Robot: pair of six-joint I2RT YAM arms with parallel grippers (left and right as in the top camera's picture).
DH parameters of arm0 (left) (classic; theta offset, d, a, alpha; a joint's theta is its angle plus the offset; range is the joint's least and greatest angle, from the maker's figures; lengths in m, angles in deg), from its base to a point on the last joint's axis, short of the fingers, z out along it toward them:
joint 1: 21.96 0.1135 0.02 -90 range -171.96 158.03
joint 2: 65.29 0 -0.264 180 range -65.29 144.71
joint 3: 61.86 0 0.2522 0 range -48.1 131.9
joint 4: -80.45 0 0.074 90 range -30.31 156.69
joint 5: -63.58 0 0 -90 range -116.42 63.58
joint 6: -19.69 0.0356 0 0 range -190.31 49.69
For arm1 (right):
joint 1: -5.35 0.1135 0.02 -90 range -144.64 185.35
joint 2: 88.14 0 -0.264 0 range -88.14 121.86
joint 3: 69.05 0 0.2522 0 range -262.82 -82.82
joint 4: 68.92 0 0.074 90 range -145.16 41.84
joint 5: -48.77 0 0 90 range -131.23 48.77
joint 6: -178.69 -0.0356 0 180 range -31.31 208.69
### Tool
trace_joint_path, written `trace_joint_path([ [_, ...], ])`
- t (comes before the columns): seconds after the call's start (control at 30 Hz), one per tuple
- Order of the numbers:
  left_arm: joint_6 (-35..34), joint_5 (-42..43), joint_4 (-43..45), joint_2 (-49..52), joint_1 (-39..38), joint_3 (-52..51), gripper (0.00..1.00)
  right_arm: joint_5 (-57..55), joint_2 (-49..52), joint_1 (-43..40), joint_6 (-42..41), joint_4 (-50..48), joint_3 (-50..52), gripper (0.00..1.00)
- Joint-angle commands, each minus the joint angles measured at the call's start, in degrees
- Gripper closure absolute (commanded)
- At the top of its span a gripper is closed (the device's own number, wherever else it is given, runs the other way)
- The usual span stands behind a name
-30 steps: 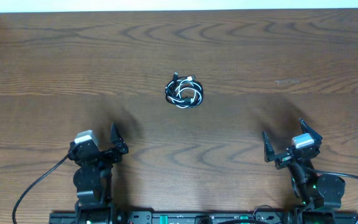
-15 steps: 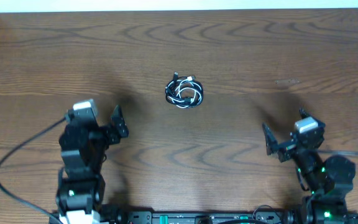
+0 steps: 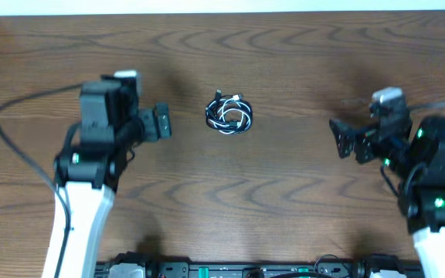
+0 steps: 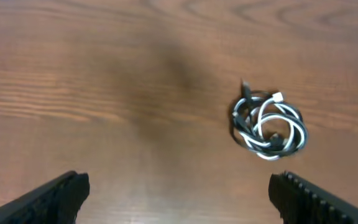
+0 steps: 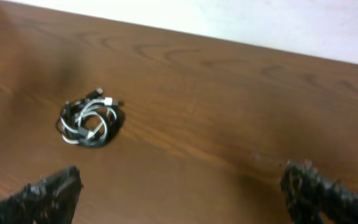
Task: Untangle cables
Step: 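Move both grippers forward toward the tangled black and white cables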
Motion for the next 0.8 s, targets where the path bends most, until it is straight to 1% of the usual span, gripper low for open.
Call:
trace_joint_path([
  [0.0,0.7,0.5,-5.0,7.0,-2.3,10.4,0.02,1.0,5.1,0.4,-0.4,4.2,-7.8,0.01],
  [0.1,-2.1,0.5,-11.1,14.1,-4.1,19.5,0.02,3.1,10.9,0.4,-0.4,10.1,-15.0,0.01],
  [0.2,-5.2,0.7,-14.5,19.4,-5.2,24.9,0.02,6.6,15.2,0.4,-0.4,12.8,-19.2,0.01],
  [0.33,-5.3,5.3,-13.8,24.4,-5.8,25.7,0.02,11.8,19.6,0.4,-0.6,10.0,-20.2,0.01],
  [0.47,-5.4,5.5,-13.8,26.9,-5.8,25.4,0.02,15.6,21.4,0.5,-7.5,8.6,-20.1,0.01],
  [0.53,-5.3,7.9,-13.0,28.4,-5.8,25.0,0.02,15.6,22.3,0.6,-9.1,8.0,-20.1,0.01],
  [0.57,-5.4,9.9,-13.1,29.6,-5.8,25.0,0.01,15.6,22.8,0.7,-9.1,7.9,-20.1,0.03],
  [0.6,-6.0,11.5,-13.1,30.8,-5.8,25.0,0.10,15.6,23.2,0.9,-9.2,7.9,-20.1,0.06],
  [0.67,-9.5,12.5,-13.3,33.6,-5.8,24.9,0.27,15.5,24.3,1.6,-9.9,8.1,-20.1,0.12],
  [0.7,-11.5,12.5,-13.3,35.3,-5.9,24.9,0.32,15.5,24.8,1.9,-10.8,8.1,-20.1,0.14],
  [0.77,-14.2,12.5,-13.3,38.1,-6.2,24.9,0.41,15.5,25.8,2.6,-13.1,8.0,-20.1,0.15],
])
